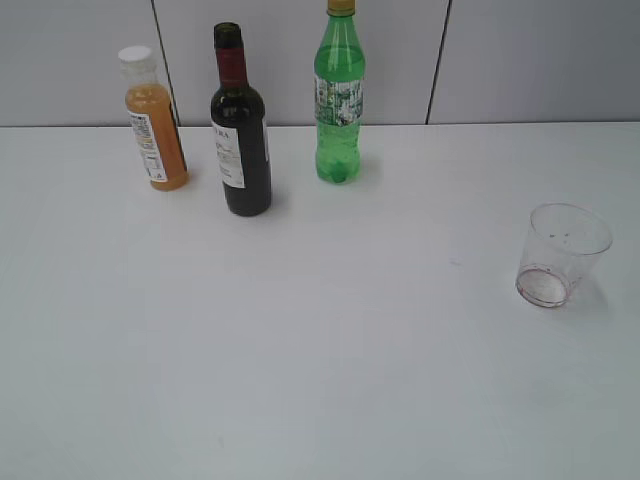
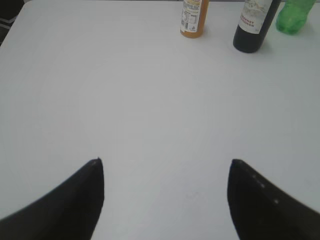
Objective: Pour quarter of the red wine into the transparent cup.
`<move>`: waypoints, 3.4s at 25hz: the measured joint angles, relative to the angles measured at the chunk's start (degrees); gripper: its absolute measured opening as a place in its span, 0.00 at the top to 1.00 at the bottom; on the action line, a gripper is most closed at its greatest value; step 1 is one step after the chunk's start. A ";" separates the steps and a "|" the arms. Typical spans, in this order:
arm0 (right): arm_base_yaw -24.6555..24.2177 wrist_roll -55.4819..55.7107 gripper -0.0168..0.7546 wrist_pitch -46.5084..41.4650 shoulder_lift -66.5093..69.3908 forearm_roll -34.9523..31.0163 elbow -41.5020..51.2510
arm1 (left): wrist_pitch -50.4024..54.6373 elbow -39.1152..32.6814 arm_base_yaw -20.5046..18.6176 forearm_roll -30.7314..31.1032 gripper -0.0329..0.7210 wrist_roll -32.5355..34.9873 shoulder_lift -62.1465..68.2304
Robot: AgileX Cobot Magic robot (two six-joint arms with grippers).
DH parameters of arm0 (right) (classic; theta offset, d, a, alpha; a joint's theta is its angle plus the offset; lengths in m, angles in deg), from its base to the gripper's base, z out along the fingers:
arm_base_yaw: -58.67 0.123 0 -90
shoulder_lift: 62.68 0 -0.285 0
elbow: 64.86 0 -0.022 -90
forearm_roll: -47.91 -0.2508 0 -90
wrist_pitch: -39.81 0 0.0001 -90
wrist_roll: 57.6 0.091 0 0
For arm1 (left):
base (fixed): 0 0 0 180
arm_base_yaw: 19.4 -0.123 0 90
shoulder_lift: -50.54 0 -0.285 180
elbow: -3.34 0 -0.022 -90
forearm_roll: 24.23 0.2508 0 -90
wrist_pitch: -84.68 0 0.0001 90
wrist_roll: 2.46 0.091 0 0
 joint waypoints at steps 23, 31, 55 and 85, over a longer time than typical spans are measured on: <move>0.00 -1.88 0.21 57.21 33.11 -2.30 6.67 | 0.00 0.00 0.00 0.00 0.18 0.00 0.00; 0.00 0.31 0.21 73.64 45.82 -2.13 12.79 | 0.00 0.00 0.00 0.00 0.18 0.00 0.00; 0.00 7.52 0.21 124.62 89.79 9.08 29.93 | 0.00 0.00 0.00 0.00 0.18 0.00 0.00; 0.00 7.84 0.11 125.43 113.37 12.47 19.06 | -0.05 0.00 0.00 0.00 0.18 0.00 0.00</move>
